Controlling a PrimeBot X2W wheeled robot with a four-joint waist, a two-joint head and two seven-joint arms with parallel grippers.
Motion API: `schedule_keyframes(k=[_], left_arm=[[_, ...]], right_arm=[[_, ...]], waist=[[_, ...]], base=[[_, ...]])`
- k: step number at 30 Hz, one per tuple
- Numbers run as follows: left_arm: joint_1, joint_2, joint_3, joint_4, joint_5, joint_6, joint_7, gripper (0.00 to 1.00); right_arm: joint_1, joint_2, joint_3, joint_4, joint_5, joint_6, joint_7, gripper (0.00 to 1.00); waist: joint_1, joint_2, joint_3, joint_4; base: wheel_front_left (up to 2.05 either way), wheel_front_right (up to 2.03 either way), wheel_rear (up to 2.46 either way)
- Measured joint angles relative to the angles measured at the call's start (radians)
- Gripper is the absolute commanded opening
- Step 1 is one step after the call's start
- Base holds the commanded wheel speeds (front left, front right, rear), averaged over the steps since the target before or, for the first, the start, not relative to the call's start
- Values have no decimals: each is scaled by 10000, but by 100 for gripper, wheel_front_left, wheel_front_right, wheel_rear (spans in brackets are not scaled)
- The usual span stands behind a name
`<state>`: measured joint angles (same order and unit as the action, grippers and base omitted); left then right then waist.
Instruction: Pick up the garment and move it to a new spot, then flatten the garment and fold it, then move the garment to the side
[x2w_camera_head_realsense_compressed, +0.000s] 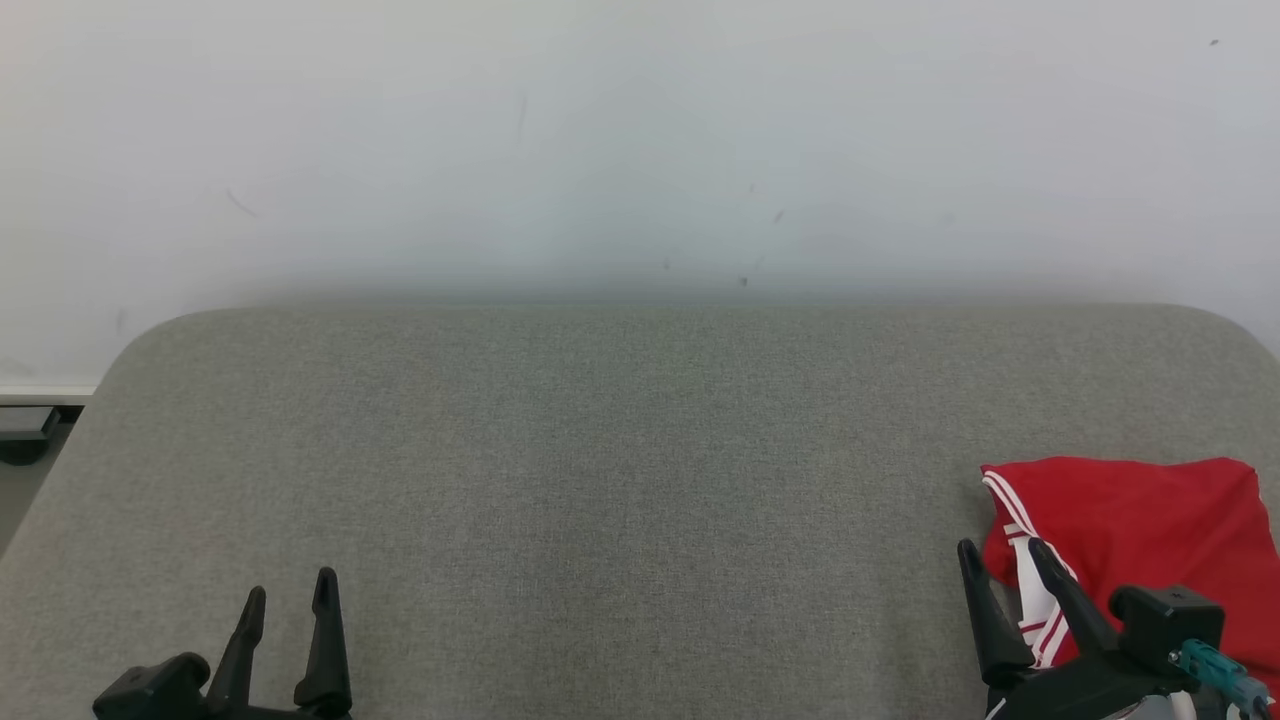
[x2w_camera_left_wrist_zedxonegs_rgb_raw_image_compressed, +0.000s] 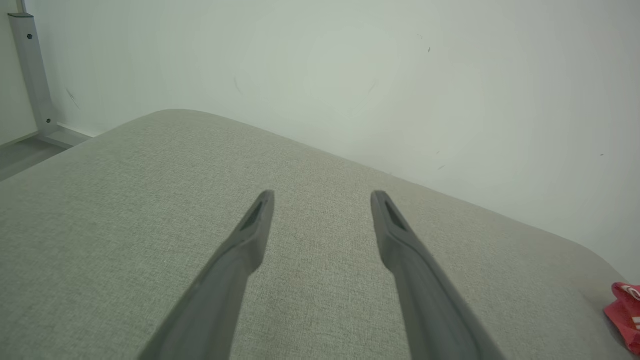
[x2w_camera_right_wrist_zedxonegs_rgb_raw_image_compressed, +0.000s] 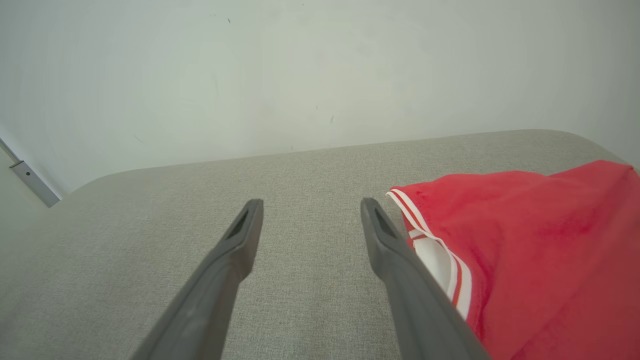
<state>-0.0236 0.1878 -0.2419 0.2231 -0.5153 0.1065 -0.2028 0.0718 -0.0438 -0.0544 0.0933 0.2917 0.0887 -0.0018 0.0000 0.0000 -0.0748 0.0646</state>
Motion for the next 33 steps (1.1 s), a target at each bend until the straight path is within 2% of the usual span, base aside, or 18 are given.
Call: schedule_keyframes(k=[22, 23, 33], left_arm=[[2, 144, -360, 150, 142, -100, 242, 100], [4, 159, -382, 150, 148, -100, 267, 0], [500, -215, -391, 803, -71, -115, 360, 0]], right_arm=[[-7, 2, -107, 368, 104, -130, -535, 100], [-6, 2, -105, 384, 104, -148, -585, 0], [472, 140, -73, 1133, 222, -153, -583, 0]], waist=[[0, 0, -92, -61], [0, 0, -91, -64], [0, 0, -81, -72]], base=[[0, 0, 0], [0, 0, 0], [0, 0, 0]])
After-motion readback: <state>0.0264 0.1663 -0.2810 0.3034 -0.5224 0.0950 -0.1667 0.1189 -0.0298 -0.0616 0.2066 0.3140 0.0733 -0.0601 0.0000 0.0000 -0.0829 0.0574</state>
